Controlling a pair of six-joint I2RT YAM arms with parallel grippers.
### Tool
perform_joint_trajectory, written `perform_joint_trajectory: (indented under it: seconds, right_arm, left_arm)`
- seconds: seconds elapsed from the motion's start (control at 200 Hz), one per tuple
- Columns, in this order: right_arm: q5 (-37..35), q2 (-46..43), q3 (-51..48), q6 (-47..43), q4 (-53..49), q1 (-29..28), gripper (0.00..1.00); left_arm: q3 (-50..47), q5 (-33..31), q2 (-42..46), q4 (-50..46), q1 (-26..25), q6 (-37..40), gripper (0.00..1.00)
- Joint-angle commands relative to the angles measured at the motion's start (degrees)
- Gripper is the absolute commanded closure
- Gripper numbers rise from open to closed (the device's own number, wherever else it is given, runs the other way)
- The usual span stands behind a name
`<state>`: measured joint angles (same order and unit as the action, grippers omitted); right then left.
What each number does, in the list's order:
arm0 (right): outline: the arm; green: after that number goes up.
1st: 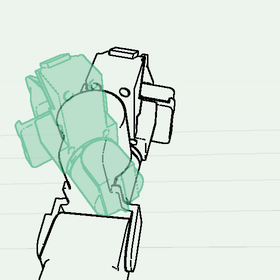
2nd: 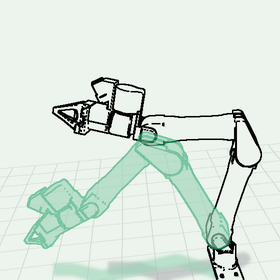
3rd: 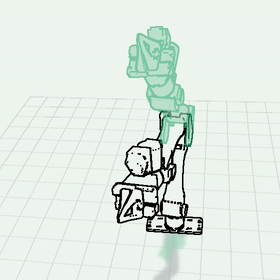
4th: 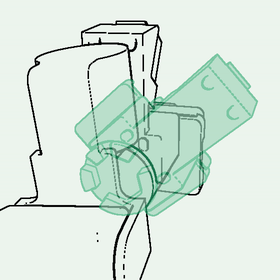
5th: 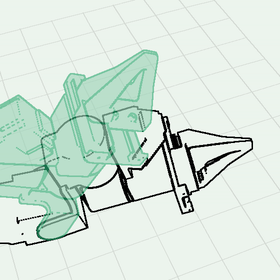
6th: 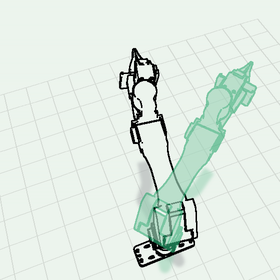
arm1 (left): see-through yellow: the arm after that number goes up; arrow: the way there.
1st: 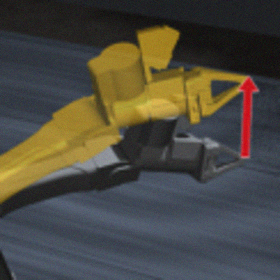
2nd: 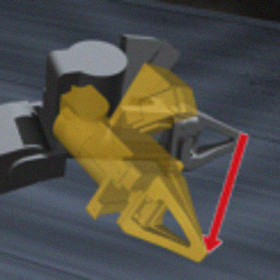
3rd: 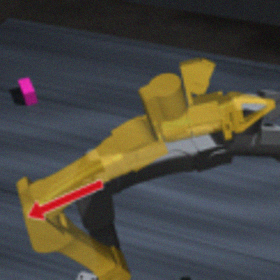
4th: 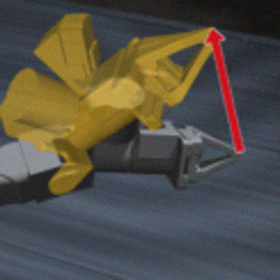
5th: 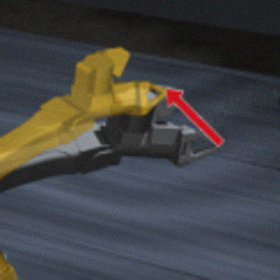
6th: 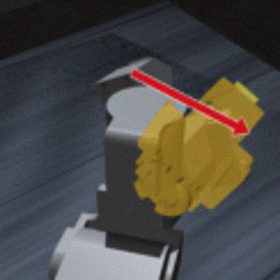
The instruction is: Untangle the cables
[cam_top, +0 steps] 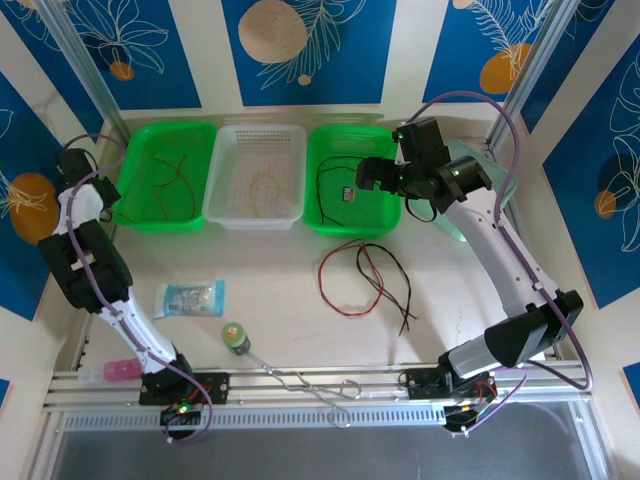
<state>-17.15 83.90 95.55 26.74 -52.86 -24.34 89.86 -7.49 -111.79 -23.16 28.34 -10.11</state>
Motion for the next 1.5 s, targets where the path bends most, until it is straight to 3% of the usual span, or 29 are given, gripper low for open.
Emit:
perform_joint_trajectory:
  seconds: [0.0,0.235,0.375,0.64,0.976,1.116,1.156,1.221,1.291,1.381,1.496]
  right_arm:
    - [-0.7,0.0,2.1,-0.9,-0.6,-0.3,0.0]
    - [-1.5,-0.4,1.8,-0.9,-0.8,-0.3,0.0]
    - [-2.3,-1.9,0.3,-0.4,0.0,0.1,0.0]
    - [-3.1,-6.6,-3.9,0.5,0.0,1.5,0.0]
    - [-4.1,-12.6,-10.0,2.4,0.8,2.4,0.0]
    - [-3.9,-13.4,-11.4,3.0,1.9,2.4,0.0]
    - [-3.7,-13.5,-11.5,3.0,2.2,2.4,0.0]
    - [-3.5,-13.4,-11.4,3.0,2.4,2.4,0.0]
    - [-3.3,-13.7,-11.4,3.0,2.5,2.4,0.0]
    - [-2.9,-14.5,-12.3,3.0,2.8,2.5,0.0]
    - [-1.8,-15.9,-14.3,3.9,2.7,2.4,0.0]
  left_arm:
    - [2.0,1.8,0.5,-0.8,0.5,-0.3,1.0]
    - [2.1,5.6,2.2,-1.5,-3.1,-1.2,1.0]
    - [5.0,8.2,-1.3,-4.4,-6.2,-1.9,1.0]
    - [12.8,6.4,-10.7,-10.1,-13.8,-1.0,1.0]
    - [22.9,7.0,-21.1,-20.7,-13.9,0.6,1.0]
    - [24.3,6.5,-18.1,-20.9,-13.9,1.1,1.0]
    - [24.4,6.1,-16.5,-20.3,-13.9,1.4,0.86]
    - [25.2,5.1,-14.2,-20.1,-13.9,1.7,0.54]
    - [26.8,3.8,-12.0,-21.0,-13.9,2.3,0.35]
    - [29.0,2.0,-9.5,-22.6,-13.9,3.3,0.21]
    - [29.5,1.8,-4.9,-23.2,-14.0,4.0,0.15]
